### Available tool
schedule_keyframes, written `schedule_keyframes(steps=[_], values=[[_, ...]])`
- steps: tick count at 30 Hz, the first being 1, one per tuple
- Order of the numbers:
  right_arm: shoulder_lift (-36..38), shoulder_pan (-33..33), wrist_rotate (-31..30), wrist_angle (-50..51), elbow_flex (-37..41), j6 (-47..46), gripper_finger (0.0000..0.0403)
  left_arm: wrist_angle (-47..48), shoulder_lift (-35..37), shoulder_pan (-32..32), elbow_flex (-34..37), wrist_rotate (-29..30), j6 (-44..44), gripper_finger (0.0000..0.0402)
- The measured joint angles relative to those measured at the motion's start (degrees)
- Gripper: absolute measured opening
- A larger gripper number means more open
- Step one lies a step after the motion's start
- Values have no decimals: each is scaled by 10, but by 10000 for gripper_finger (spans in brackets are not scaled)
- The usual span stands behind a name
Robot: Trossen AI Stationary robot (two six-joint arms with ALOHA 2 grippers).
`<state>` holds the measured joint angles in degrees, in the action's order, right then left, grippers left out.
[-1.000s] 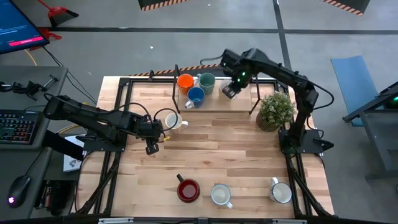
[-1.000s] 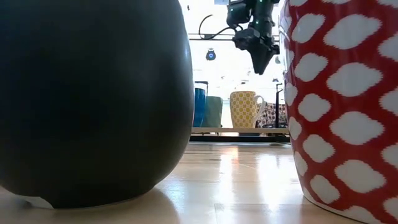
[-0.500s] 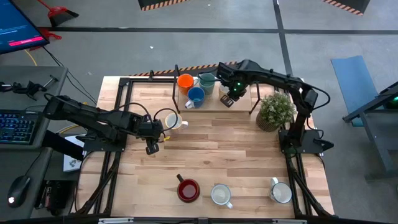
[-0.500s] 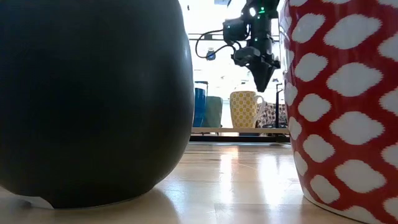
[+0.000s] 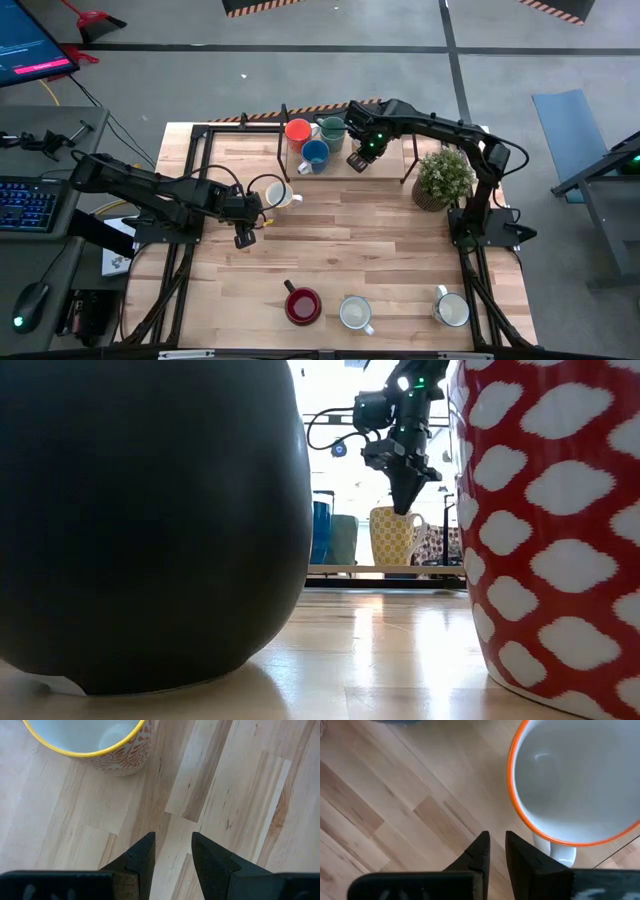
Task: Place coffee mugs
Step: Adjust the mugs on the shelf
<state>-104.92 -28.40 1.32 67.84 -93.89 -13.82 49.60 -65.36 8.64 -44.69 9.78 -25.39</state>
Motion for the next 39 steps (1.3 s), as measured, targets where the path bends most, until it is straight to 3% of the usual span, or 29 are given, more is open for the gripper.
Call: schedule_keyframes(steps=[14,29,39], values=[[0,-1,-42,0,0,20,39,0,0,0,0,0,0,117],[-1,-11,-48,-42,0,23,39,0,0,0,0,0,-1,117],[-1,-12,0,-40,0,23,39,0,0,0,0,0,-1,117]])
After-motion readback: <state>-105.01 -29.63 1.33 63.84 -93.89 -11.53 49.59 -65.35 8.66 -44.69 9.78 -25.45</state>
